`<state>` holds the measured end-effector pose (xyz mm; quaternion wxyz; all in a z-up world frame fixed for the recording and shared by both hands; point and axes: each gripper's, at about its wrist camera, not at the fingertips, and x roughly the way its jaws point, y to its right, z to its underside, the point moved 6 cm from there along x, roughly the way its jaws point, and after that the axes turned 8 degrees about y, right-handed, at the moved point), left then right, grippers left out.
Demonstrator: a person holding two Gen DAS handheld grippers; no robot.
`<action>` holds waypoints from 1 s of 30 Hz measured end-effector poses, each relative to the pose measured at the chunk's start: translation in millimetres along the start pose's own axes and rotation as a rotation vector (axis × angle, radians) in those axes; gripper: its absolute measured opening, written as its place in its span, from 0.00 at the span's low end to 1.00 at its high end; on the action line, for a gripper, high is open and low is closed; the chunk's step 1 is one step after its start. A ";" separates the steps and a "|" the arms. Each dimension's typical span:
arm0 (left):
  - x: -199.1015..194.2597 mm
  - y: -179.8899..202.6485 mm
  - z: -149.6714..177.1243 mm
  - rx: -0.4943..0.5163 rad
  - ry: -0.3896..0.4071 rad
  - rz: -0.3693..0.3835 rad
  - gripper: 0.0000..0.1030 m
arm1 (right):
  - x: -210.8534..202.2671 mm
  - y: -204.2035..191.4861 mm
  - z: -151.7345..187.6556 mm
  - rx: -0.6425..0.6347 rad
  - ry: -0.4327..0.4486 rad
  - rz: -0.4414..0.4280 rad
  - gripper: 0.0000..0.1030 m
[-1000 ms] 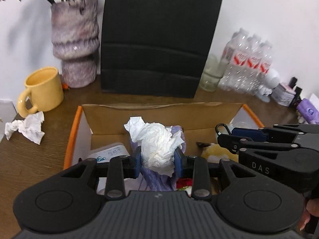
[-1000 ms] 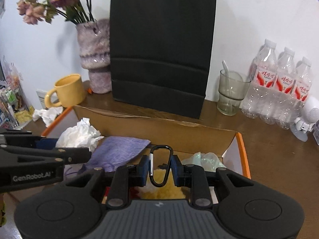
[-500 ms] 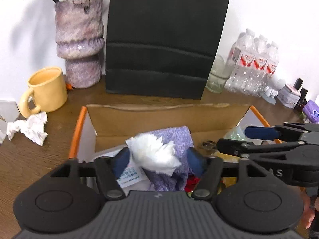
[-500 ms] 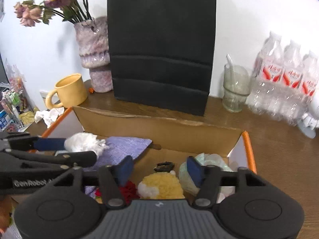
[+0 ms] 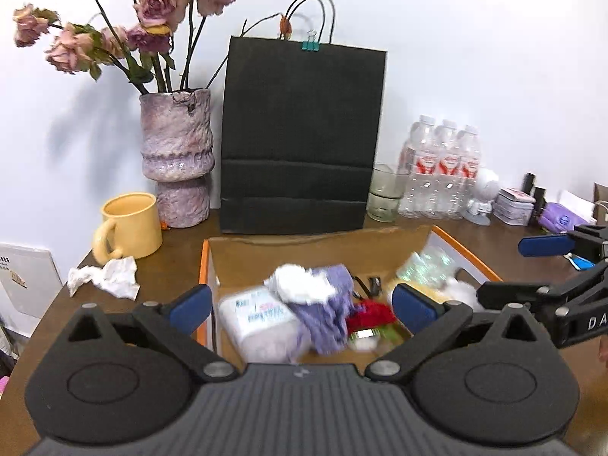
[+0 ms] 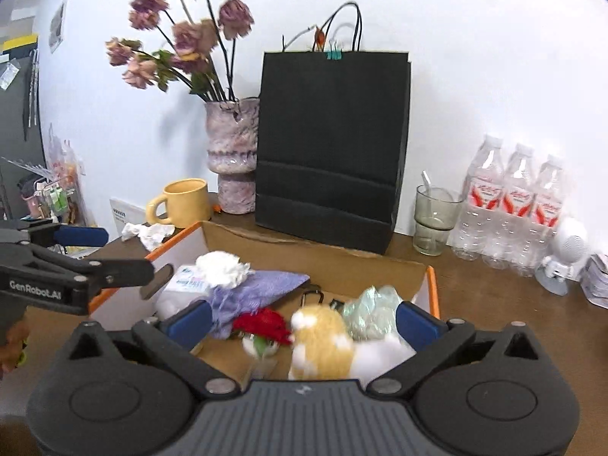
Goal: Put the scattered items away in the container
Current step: 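Move both grippers back toward the green tissue pack and clear packet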
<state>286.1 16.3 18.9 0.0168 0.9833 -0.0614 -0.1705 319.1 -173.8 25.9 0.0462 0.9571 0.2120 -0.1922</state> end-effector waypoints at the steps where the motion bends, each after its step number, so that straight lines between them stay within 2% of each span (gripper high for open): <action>1: -7.9 0.8 3.7 0.003 0.004 0.003 1.00 | -7.9 -1.9 4.7 0.000 0.000 0.001 1.00; 3: -22.4 1.0 11.3 0.002 0.013 -0.001 1.00 | -24.3 -4.6 14.9 0.012 -0.002 -0.004 1.00; 8: -51.6 -4.8 34.9 -0.027 0.021 -0.074 1.00 | -58.5 -7.3 43.1 0.021 -0.005 0.022 1.00; 17: -84.2 -0.7 87.6 -0.084 -0.070 -0.127 1.00 | -91.6 -11.5 94.4 0.066 -0.055 0.057 1.00; 23: -93.3 9.3 112.3 -0.115 -0.136 -0.113 1.00 | -93.6 -18.5 119.8 0.145 -0.089 0.044 1.00; 30: -91.7 27.1 109.9 -0.080 -0.127 -0.071 1.00 | -95.3 -26.5 122.4 0.113 -0.094 0.053 1.00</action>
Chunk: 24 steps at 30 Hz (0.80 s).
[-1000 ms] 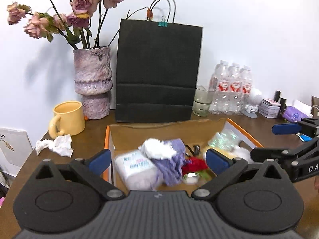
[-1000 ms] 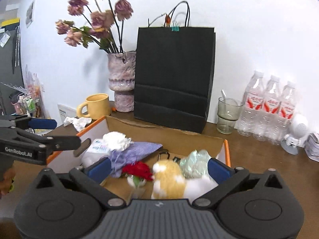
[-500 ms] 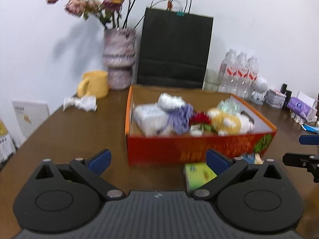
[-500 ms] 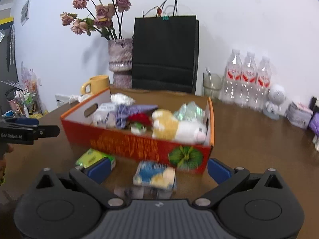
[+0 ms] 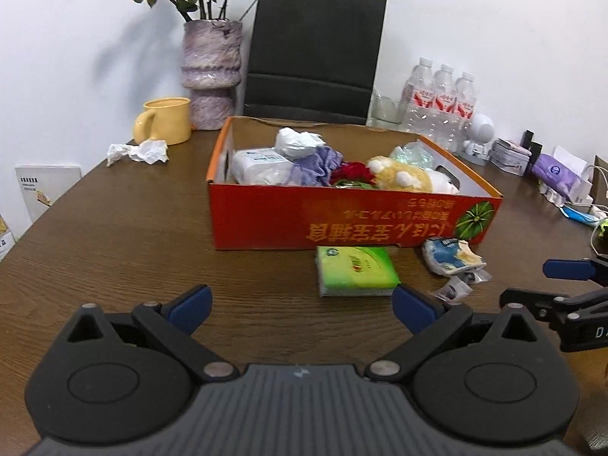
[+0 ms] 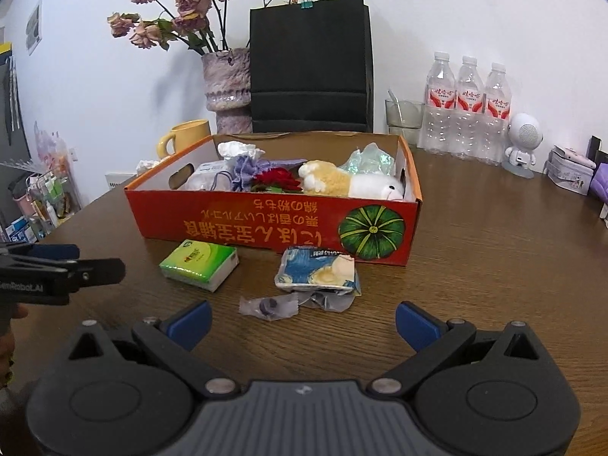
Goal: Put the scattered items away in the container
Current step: 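Move both grippers back toward the green tissue pack and clear packet, then grasp the green tissue pack with the left gripper while the right grasps a clear packet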
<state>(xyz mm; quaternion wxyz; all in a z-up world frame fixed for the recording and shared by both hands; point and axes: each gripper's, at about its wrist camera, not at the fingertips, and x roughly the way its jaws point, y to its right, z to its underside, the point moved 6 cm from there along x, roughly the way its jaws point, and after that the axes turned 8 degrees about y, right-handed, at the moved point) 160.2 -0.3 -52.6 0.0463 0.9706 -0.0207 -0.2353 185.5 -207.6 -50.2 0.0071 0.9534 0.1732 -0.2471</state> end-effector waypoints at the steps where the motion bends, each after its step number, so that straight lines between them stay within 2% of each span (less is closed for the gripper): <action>1: 0.8 1.1 1.0 0.001 -0.006 0.002 1.00 | 0.5 -0.5 1.4 0.000 -0.005 -0.001 1.00; 12: 16.6 10.1 7.7 0.008 -0.061 0.022 1.00 | 14.7 -4.1 6.9 -0.025 -0.037 -0.004 0.99; 16: 30.1 17.0 5.3 0.013 -0.073 0.030 1.00 | 25.8 -14.3 3.7 -0.058 -0.045 -0.026 0.82; 18: 36.8 19.6 3.2 0.011 -0.076 0.033 1.00 | 33.2 -19.1 3.1 -0.075 -0.055 -0.035 0.78; 22: 45.9 24.0 -0.1 0.021 -0.075 0.038 1.00 | 45.4 -26.2 3.3 -0.091 -0.077 -0.054 0.63; 24: 49.2 24.5 -1.1 0.021 -0.075 0.039 1.00 | 49.9 -28.1 4.0 -0.091 -0.086 -0.065 0.60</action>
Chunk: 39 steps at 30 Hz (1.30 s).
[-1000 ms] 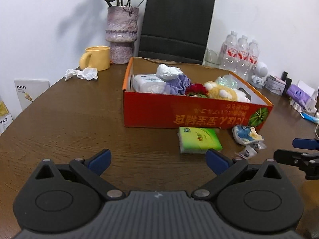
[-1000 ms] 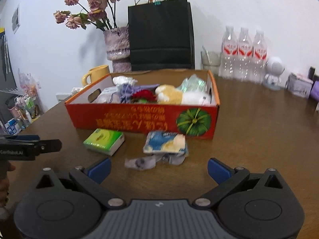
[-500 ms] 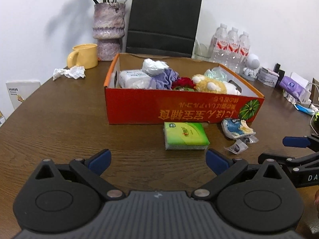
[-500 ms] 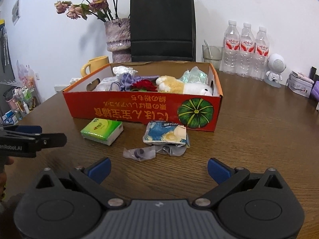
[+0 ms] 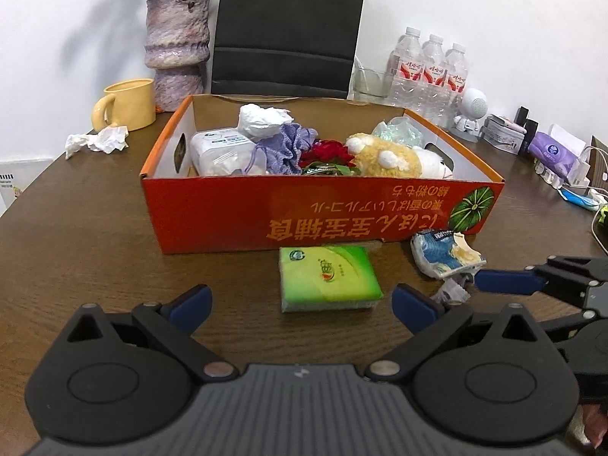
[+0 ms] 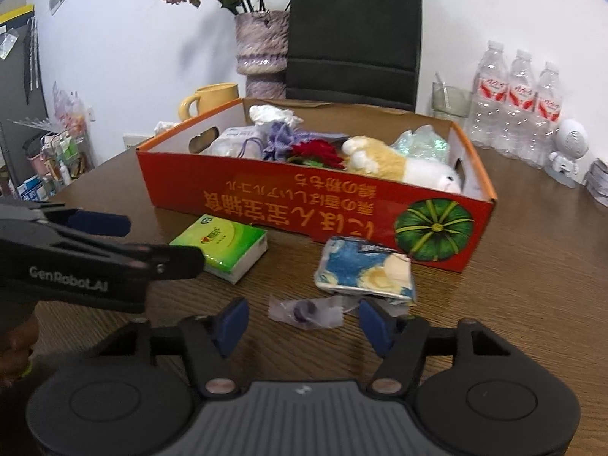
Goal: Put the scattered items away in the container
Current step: 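Grasp the green tissue pack with the left gripper while the right grasps a clear packet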
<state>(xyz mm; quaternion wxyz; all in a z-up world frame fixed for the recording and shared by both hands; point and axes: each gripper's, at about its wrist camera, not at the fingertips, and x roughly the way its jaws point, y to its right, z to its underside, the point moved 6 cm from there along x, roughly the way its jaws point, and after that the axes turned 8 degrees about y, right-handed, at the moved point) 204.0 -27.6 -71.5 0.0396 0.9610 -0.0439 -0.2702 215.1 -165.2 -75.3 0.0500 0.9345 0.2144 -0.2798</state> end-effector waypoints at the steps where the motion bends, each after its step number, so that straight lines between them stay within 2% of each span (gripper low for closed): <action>1: 1.6 -0.1 -0.1 -0.001 -0.001 0.000 1.00 | 2.8 -0.6 -0.1 -0.002 -0.004 -0.002 0.57; 7: 11.7 0.8 -0.3 -0.001 -0.015 -0.003 1.00 | 14.3 -1.3 2.3 -0.010 -0.026 -0.005 0.40; 9: 15.0 1.9 -1.4 0.003 -0.016 -0.004 1.00 | 13.9 0.5 2.4 -0.006 -0.025 -0.003 0.37; 11: 18.3 4.0 -2.6 0.006 -0.015 -0.004 0.99 | 12.4 3.3 2.3 -0.004 -0.023 0.005 0.22; 14: 24.6 8.7 -3.2 0.022 -0.020 -0.009 0.97 | 10.3 8.8 2.9 0.002 -0.021 0.009 0.13; 17: 31.3 13.8 -2.2 0.033 -0.031 -0.013 0.94 | 8.8 11.8 3.5 0.003 -0.019 0.008 0.12; 20: 36.4 16.4 0.0 0.042 -0.041 -0.026 0.86 | 8.8 11.8 4.1 -0.002 -0.017 0.003 0.10; 23: 39.6 15.6 2.1 0.049 -0.046 -0.041 0.72 | 9.0 10.6 4.1 -0.011 -0.012 -0.002 0.07; 24: 39.6 15.5 1.9 0.057 -0.039 -0.046 0.63 | 9.0 9.8 3.9 -0.014 -0.010 -0.005 0.06; 29: 35.8 13.6 2.5 0.051 -0.030 -0.037 0.63 | 3.4 8.7 0.6 -0.021 0.025 -0.002 0.02; 39: 19.5 9.1 5.6 0.035 -0.022 -0.022 0.63 | -4.4 2.8 -4.7 -0.037 0.053 0.002 0.02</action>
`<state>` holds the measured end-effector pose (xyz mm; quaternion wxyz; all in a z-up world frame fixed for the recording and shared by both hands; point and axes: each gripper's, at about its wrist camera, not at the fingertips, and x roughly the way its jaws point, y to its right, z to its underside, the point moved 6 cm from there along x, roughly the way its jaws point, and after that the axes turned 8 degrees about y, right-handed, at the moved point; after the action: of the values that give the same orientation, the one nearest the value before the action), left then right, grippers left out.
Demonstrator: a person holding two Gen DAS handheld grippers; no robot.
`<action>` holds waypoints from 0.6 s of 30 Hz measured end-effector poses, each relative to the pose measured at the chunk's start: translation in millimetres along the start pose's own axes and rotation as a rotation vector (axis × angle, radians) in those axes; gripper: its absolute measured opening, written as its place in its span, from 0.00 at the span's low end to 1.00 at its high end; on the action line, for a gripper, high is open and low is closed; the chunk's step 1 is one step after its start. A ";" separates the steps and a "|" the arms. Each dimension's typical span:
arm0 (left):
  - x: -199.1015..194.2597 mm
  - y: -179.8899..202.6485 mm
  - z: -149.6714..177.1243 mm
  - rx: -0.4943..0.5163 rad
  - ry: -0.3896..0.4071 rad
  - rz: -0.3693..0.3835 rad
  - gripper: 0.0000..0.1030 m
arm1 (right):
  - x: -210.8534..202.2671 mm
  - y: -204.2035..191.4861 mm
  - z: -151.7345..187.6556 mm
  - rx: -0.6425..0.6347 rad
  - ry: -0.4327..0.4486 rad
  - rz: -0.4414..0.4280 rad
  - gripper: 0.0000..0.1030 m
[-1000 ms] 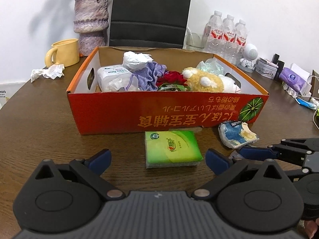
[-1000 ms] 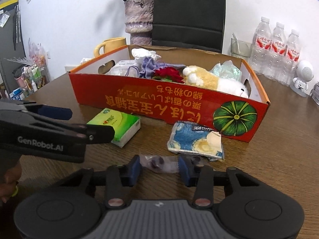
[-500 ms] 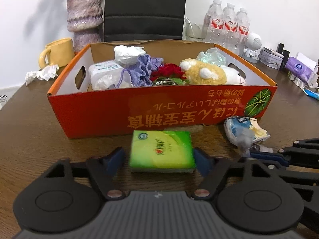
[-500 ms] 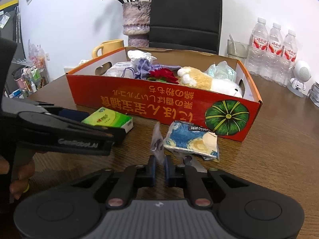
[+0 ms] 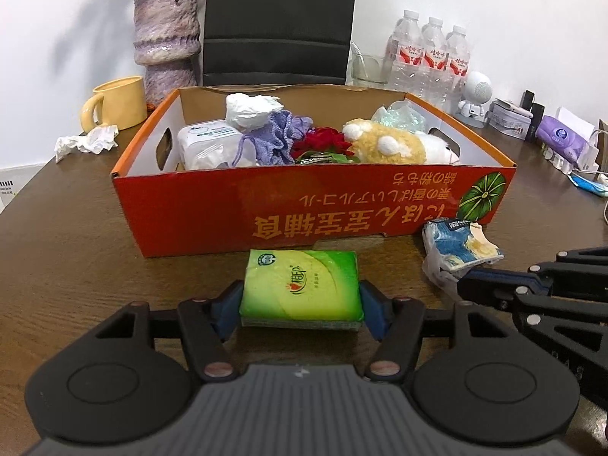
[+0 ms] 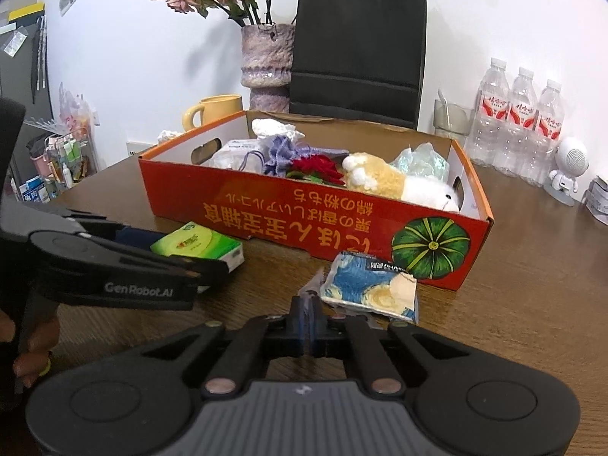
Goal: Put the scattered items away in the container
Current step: 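Grasp the green tissue pack with the left gripper while the right grasps a clear packet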
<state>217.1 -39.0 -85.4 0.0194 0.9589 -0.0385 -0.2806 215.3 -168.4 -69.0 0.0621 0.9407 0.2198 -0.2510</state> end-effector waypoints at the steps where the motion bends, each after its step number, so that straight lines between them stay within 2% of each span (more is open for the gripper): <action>1: -1.5 -0.9 0.8 -0.004 -0.001 0.000 0.63 | 0.6 -0.6 -0.4 0.000 -0.003 -0.003 0.05; 3: -4.5 -2.9 2.4 -0.009 -0.003 -0.001 0.63 | 3.7 -0.8 -1.5 0.014 -0.005 -0.002 0.15; 4: -6.4 -4.0 3.2 -0.013 -0.002 -0.001 0.63 | 5.7 -1.2 -1.9 0.018 -0.006 -0.003 0.27; 5: -8.0 -5.1 3.7 -0.017 -0.001 -0.002 0.63 | 8.4 -2.1 -2.0 0.016 -0.012 -0.006 0.34; 12: -14.5 -14.8 7.2 -0.036 -0.005 -0.013 0.63 | 27.8 -5.9 2.9 0.004 -0.060 -0.002 0.31; 14: -16.0 -15.7 7.1 -0.040 -0.003 -0.011 0.63 | 28.8 -4.0 2.2 0.023 -0.065 -0.016 0.19; 18: -19.3 -16.2 7.4 -0.044 0.001 -0.005 0.63 | 24.1 -6.5 1.1 0.019 -0.061 -0.015 0.12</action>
<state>197.9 -21.3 -82.2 0.0401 0.9584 -0.0300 -0.2811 230.7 -153.6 -82.0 0.0580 0.9314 0.2225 -0.2821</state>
